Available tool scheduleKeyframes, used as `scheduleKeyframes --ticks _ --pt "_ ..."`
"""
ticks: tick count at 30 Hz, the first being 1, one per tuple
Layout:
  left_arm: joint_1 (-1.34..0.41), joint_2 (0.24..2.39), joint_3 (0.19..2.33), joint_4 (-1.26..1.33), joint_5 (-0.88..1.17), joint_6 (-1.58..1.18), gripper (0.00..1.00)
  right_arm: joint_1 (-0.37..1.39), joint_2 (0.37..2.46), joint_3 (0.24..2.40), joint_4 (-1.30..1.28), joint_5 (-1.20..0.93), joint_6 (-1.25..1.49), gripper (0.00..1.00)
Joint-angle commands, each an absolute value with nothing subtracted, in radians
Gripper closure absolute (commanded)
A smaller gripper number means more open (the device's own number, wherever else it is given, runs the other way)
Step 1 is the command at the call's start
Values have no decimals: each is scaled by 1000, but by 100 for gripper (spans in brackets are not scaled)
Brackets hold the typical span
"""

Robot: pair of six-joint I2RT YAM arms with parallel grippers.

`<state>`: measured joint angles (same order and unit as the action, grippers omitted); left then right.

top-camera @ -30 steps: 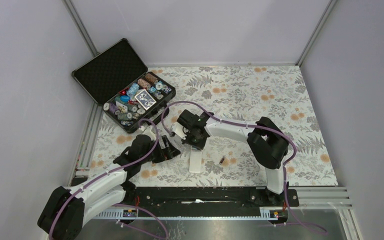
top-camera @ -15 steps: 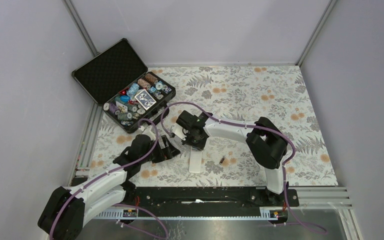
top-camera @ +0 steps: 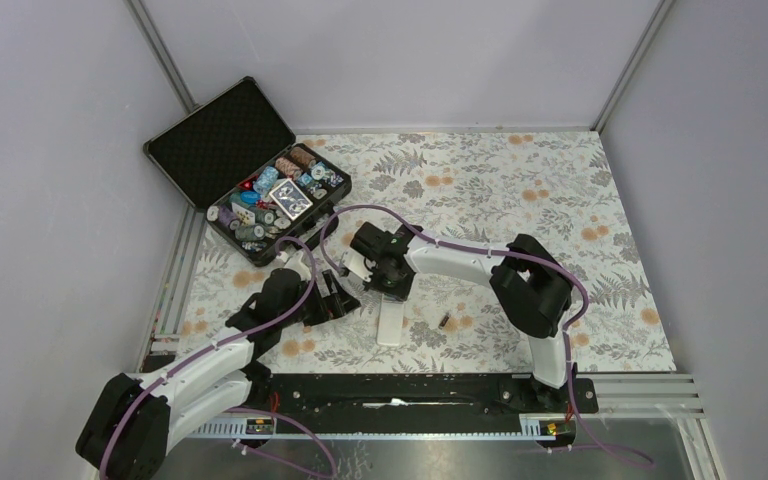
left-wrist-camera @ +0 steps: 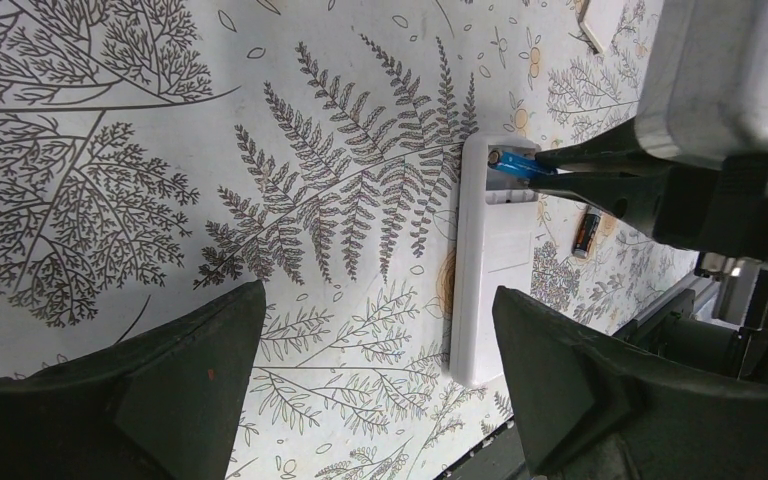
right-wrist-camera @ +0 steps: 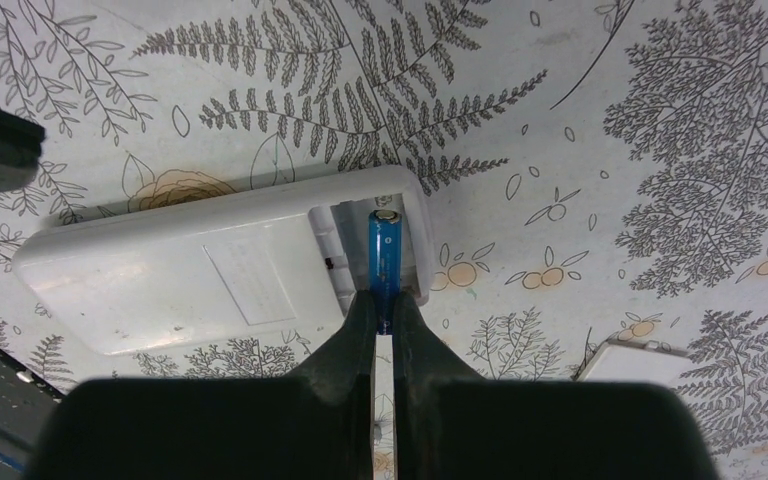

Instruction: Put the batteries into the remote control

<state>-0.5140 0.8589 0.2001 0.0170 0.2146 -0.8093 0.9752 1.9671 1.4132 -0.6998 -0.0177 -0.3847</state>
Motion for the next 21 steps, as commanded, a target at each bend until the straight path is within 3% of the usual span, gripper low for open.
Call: scheduleKeyframes --ticks 1,9,13,21 --pt "-508 850 190 63 228 -802 10 986 1980 1469 -722 -5 -372 99" --pt "-505 850 189 64 231 -799 10 986 1997 1484 -723 23 -362 94" --pt "-503 850 186 64 231 -798 10 988 1997 1487 -733 26 -365 100" --pt "-500 853 189 68 237 -798 10 991 1978 1488 -749 34 -361 100"
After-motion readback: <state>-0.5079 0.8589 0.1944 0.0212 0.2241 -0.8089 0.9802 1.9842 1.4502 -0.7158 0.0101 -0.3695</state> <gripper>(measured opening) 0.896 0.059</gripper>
